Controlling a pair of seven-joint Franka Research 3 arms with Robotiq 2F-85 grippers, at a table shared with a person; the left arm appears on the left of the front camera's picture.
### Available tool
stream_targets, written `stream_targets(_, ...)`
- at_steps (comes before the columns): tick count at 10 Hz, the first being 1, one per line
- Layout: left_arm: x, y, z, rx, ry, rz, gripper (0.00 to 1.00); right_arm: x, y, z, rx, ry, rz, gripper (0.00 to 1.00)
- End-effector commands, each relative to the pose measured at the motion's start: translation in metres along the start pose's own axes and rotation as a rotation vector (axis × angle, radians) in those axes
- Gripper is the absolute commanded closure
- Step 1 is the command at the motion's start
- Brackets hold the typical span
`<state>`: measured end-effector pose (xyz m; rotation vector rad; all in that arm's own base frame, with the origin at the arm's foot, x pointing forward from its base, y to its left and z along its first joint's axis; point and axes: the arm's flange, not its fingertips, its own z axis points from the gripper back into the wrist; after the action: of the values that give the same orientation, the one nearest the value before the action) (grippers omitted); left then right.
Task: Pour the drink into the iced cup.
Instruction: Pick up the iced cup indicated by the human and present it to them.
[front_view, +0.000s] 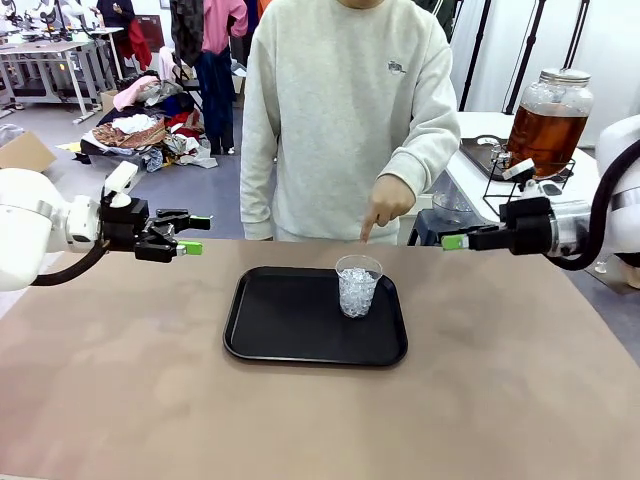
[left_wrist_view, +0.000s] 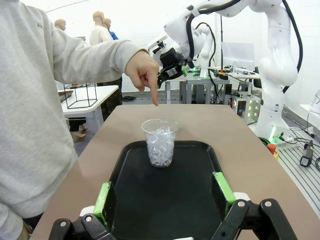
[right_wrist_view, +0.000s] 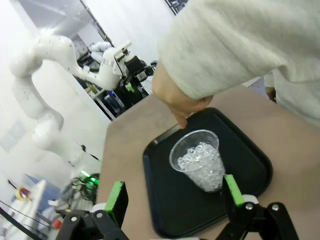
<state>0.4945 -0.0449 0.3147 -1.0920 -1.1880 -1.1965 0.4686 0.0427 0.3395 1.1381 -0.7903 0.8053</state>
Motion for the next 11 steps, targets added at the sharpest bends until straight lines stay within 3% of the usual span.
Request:
stream_targets(1,0.001,0.000,0.000,0.000,-0.001,-0.002,0.00,-0.013,-0.010,-0.022,-0.071,-0.012,0.138,0.00)
stream_targets(4,0.001,0.000,0.000,0.000,-0.001,-0.002,0.00,-0.025,-0.016,-0.048,-0.122,-0.012,0.254,0.00)
stream_targets(6,0.001,0.000,0.000,0.000,-0.001,-0.002,0.00,-0.025,-0.015,-0.046,-0.111,-0.002,0.179,0.00)
stream_targets(11,0.001,0.000,0.000,0.000,-0.001,-0.002,0.00,-0.023,-0.016,-0.042,-0.095,0.009,0.223,0.00)
